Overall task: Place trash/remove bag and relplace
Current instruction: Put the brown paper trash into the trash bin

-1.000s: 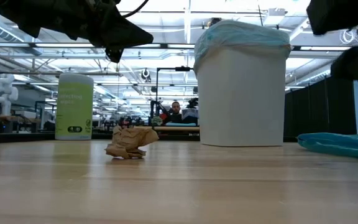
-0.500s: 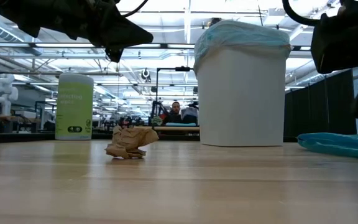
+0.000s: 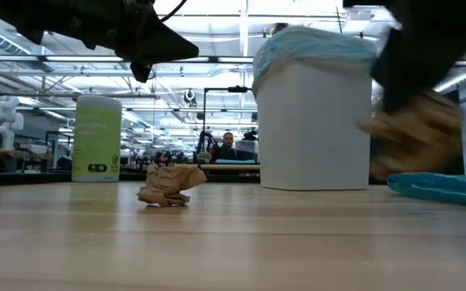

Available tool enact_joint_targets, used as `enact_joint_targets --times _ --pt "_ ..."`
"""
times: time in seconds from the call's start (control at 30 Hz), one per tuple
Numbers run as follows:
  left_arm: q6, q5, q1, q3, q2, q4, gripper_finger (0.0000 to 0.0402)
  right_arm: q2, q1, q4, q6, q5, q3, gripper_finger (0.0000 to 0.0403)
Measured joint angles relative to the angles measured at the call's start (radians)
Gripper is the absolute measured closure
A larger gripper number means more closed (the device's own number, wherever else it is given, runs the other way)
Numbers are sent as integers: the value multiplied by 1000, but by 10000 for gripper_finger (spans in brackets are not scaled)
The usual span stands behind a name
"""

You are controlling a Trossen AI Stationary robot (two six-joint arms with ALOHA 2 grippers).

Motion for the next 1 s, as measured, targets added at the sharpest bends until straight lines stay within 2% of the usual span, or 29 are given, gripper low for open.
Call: enact_joint_targets --times 0.27,0.4,0.5,0.67,0.83,1.0 --pt "6 -1 0 0 -20 -4 402 -21 -121 -446 -310 261 402 403" --pt "36 -1 0 0 -57 -8 402 -73 -187 -649 -355 390 578 403" --pt "76 -1 0 0 -89 -8 402 -116 -266 -759 -370 451 661 403" --pt "104 11 0 0 -128 -9 402 -179 -424 -782 -480 452 696 403" --pt "140 125 0 0 -132 -41 402 -191 -583 -786 -581 439 695 403" --pt "130 193 -1 0 -132 -86 384 -169 -719 -790 -622 315 695 398"
